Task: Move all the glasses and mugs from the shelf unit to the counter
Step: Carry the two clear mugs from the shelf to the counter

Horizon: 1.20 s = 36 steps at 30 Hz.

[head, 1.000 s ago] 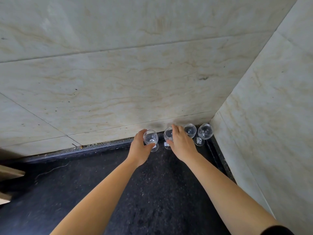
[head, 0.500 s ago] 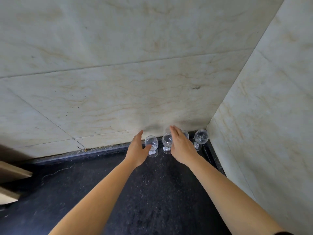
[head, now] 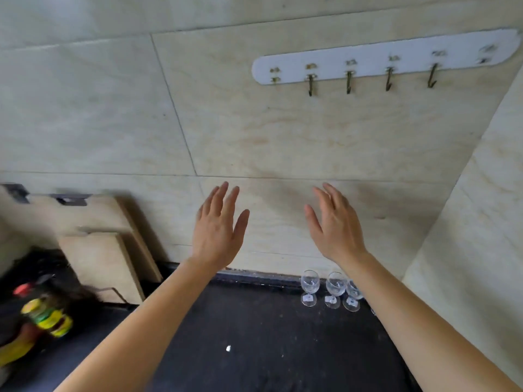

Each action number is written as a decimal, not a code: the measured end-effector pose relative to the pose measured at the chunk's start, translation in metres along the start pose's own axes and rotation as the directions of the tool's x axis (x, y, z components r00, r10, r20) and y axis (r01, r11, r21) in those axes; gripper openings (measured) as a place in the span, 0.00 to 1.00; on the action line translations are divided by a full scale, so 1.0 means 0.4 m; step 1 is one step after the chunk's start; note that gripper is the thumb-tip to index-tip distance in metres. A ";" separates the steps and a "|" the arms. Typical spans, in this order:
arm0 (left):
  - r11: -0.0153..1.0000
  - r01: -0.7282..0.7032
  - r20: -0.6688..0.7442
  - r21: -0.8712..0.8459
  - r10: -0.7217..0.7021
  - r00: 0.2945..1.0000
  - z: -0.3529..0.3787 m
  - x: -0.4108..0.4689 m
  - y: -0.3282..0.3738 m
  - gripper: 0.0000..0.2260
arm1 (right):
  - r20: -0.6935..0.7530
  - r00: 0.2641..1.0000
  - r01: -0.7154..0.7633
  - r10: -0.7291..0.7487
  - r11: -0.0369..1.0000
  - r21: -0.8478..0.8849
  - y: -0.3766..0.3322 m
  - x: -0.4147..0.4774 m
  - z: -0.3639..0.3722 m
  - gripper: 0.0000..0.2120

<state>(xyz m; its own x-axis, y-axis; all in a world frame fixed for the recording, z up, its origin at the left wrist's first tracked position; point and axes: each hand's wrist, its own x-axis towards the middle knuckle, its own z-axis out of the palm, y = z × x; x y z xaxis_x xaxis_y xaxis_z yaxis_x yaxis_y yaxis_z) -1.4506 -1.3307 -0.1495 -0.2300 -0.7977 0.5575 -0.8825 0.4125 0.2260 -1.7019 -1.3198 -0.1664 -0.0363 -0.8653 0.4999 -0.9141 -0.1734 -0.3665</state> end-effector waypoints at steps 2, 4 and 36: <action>0.992 0.065 -0.051 0.110 -0.059 0.997 -0.095 -0.078 -0.065 0.24 | -0.047 0.993 0.110 -0.108 0.993 0.034 -0.097 -0.001 0.041 0.24; 0.966 0.147 -0.073 0.211 -0.135 0.988 -0.184 -0.171 -0.134 0.26 | -0.054 0.981 0.191 -0.187 0.978 0.087 -0.207 -0.011 0.094 0.26; -0.274 0.927 -0.838 0.257 -0.541 0.072 -1.852 -2.240 -0.503 0.31 | -0.274 0.066 0.619 -0.959 -0.176 0.765 -2.633 -1.506 0.096 0.36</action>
<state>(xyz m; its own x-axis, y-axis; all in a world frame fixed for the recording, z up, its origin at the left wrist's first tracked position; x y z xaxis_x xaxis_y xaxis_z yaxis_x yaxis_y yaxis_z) -0.7630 -0.3731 -0.1026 0.8044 0.0883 0.5874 -0.0764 -0.9653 0.2496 -0.7019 -0.6339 -0.1119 0.7639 0.2386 0.5996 0.4477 -0.8651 -0.2261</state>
